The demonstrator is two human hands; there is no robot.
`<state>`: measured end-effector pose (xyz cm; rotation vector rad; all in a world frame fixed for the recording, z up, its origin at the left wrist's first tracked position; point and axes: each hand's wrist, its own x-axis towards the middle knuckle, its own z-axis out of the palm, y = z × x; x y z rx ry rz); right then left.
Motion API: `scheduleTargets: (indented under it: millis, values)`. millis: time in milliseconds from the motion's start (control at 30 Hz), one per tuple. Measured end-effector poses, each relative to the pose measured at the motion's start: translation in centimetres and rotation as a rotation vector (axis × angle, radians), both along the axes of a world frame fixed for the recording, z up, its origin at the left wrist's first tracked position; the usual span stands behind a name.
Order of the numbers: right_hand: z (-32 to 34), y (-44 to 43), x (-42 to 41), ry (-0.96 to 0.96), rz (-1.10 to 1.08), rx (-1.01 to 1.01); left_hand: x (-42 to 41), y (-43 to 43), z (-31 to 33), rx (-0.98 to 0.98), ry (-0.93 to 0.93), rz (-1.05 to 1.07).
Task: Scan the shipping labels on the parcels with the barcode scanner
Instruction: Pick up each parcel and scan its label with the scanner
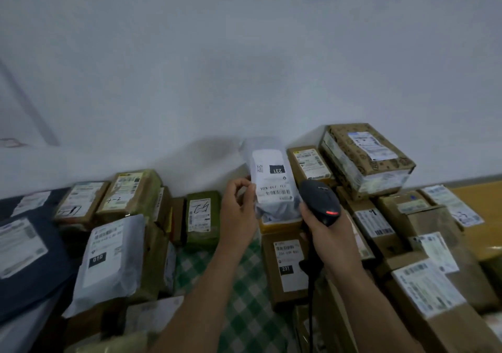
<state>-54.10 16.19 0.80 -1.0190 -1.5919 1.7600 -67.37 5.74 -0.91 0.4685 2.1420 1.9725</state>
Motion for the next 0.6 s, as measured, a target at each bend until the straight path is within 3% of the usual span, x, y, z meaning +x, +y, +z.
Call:
scheduleTargets:
  millis: [200, 467, 600]
  values:
    - [3.3, -3.8, 1.5, 0.15, 0.04, -0.11, 4.5, -6.9, 4.0, 0.098, 0.192, -0.066]
    - [6.9, -8.3, 4.5, 0.267, 0.017, -0.067, 7.6, -11.7, 7.9, 0.197, 0.05, -0.027]
    - [7.8, -9.9, 5.6, 0.269, -0.044, 0.0, 8.5, -13.1, 10.0, 0.092, 0.229, 0.044]
